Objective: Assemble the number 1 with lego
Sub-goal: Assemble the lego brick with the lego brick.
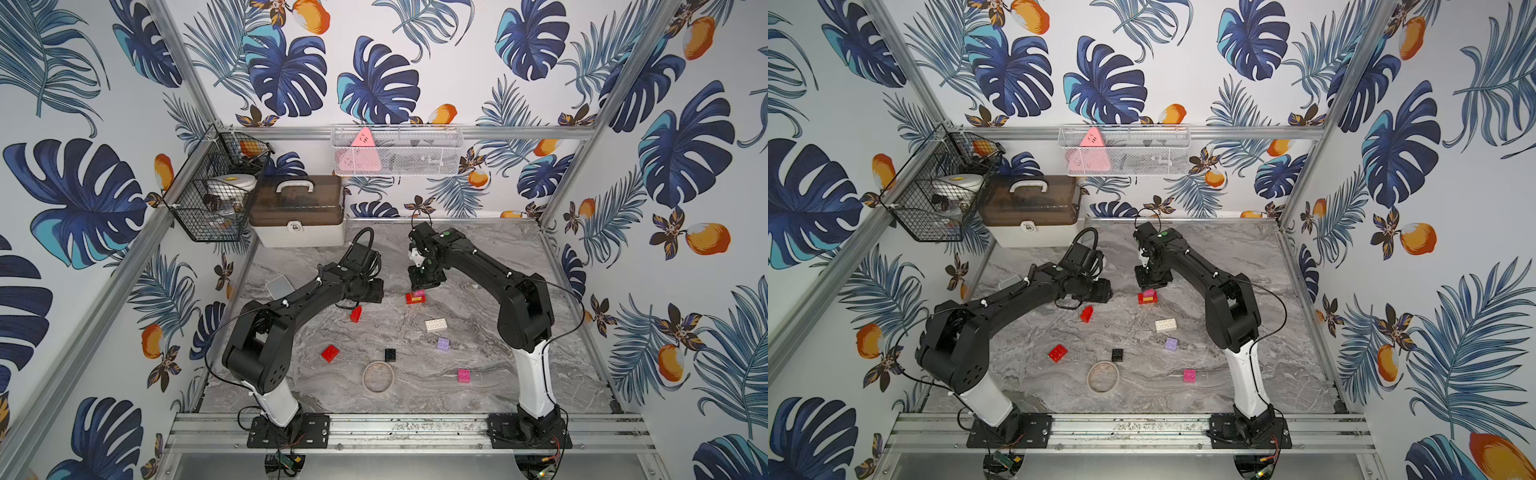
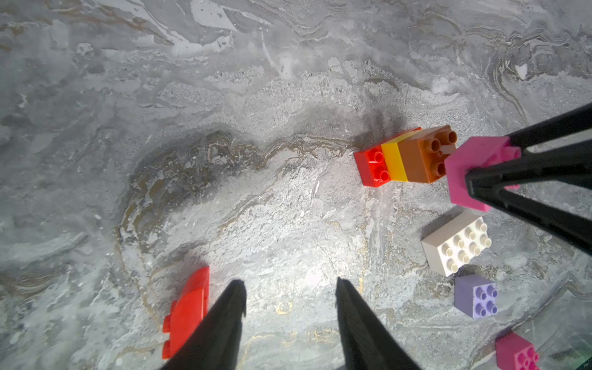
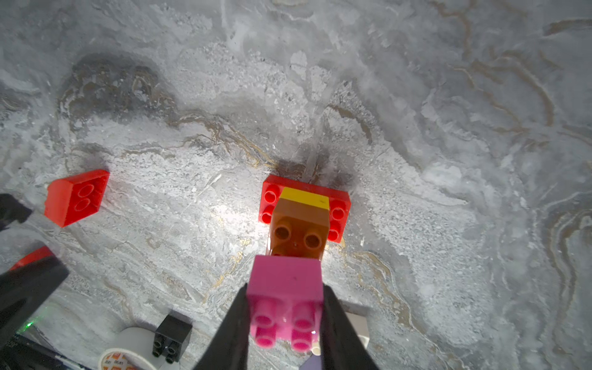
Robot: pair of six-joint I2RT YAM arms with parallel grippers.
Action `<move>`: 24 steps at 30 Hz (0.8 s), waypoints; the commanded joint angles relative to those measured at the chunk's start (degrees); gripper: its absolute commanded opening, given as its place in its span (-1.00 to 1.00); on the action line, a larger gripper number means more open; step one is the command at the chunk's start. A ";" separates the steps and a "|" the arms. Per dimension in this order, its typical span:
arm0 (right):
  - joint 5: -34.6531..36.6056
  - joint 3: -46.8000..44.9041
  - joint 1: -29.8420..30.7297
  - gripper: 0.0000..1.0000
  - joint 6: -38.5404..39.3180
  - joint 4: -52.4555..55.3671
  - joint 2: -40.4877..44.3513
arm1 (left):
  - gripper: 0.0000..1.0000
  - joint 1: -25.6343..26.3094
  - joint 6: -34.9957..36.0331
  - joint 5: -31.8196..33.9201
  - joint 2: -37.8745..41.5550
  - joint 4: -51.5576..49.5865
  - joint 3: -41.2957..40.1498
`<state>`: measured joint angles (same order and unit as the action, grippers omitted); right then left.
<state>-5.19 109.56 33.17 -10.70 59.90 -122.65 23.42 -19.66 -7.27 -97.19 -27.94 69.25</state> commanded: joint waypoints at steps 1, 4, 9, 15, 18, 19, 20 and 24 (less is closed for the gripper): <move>-0.28 0.87 0.08 -0.72 0.77 0.44 -0.30 | 0.04 -0.13 0.59 -0.55 0.18 0.11 -0.01; -0.26 1.44 0.10 -0.72 0.84 0.75 -1.03 | 0.04 -0.15 0.60 -0.32 0.09 -0.07 0.09; -0.25 1.62 -1.61 -0.72 1.03 0.74 -2.14 | 0.04 -0.13 0.68 0.05 -0.02 -0.44 0.28; -0.23 2.35 -2.05 -0.71 1.37 0.73 -2.86 | 0.04 -0.13 0.69 0.01 -0.17 -0.40 0.38; -0.59 3.34 -2.14 -0.71 1.21 1.18 -2.93 | 0.04 -0.13 0.72 -0.03 -0.28 -0.44 0.38; -0.90 3.63 -2.14 -0.71 1.12 1.33 -2.79 | 0.04 -0.17 0.68 -0.03 -0.34 -0.43 0.40; -1.12 3.73 -2.14 -0.71 0.97 1.42 -2.45 | 0.04 -0.13 0.70 0.05 -0.37 -0.42 0.47; -1.36 3.73 -2.06 -0.70 0.20 1.59 -0.66 | 0.04 -0.13 0.68 0.10 -0.46 -0.46 0.45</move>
<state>-5.89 112.88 31.07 -9.82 60.58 -124.73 23.42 -19.53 -7.38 -97.49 -28.03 69.32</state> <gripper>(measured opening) 0.332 0.521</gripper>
